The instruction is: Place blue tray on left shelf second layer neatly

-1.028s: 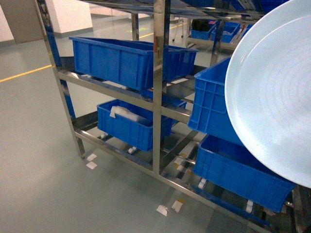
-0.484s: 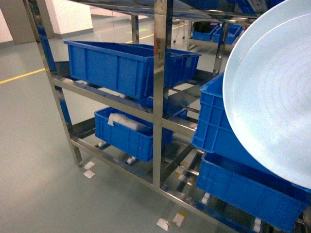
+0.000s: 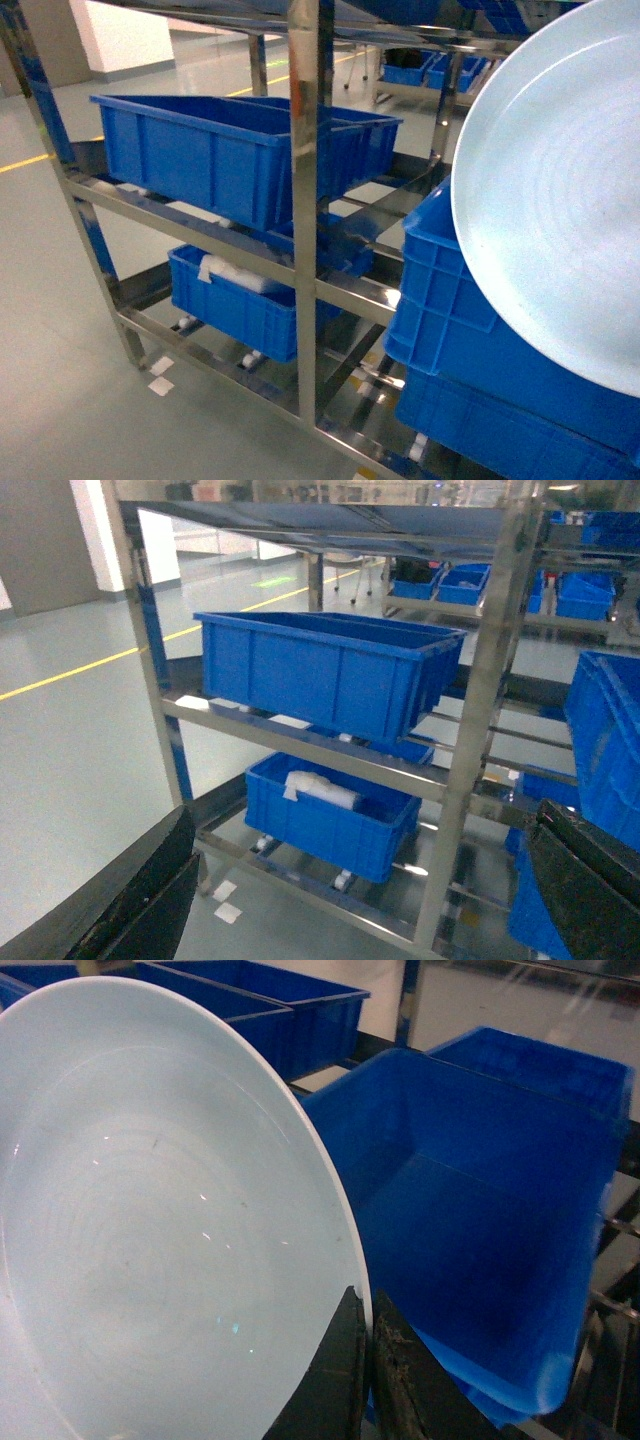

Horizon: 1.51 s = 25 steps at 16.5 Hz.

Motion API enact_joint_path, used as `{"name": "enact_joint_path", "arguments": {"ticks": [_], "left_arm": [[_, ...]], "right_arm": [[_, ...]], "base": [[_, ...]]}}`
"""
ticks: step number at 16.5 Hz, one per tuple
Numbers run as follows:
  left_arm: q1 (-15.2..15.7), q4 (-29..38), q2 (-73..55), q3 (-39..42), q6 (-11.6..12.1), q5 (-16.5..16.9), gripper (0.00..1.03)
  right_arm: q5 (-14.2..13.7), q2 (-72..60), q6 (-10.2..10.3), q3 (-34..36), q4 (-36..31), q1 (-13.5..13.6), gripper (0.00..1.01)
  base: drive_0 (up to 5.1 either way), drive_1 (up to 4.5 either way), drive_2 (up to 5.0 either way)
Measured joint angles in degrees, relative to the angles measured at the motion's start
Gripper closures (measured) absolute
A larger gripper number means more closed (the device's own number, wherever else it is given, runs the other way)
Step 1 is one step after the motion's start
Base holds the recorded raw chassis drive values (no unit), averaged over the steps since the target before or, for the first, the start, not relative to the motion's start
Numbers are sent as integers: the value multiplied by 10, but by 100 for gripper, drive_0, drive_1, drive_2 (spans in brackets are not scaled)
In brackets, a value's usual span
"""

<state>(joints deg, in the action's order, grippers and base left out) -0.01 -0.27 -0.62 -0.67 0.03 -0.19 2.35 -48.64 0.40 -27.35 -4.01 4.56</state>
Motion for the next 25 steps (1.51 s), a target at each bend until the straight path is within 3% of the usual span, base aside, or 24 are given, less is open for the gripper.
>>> {"name": "enact_joint_path", "arguments": {"ticks": [25], "left_arm": [[-1,1,0,0,0,1,5]], "right_arm": [[-1,2,0,0,0,0,99]], "base": [[-158,-158,-158]]}}
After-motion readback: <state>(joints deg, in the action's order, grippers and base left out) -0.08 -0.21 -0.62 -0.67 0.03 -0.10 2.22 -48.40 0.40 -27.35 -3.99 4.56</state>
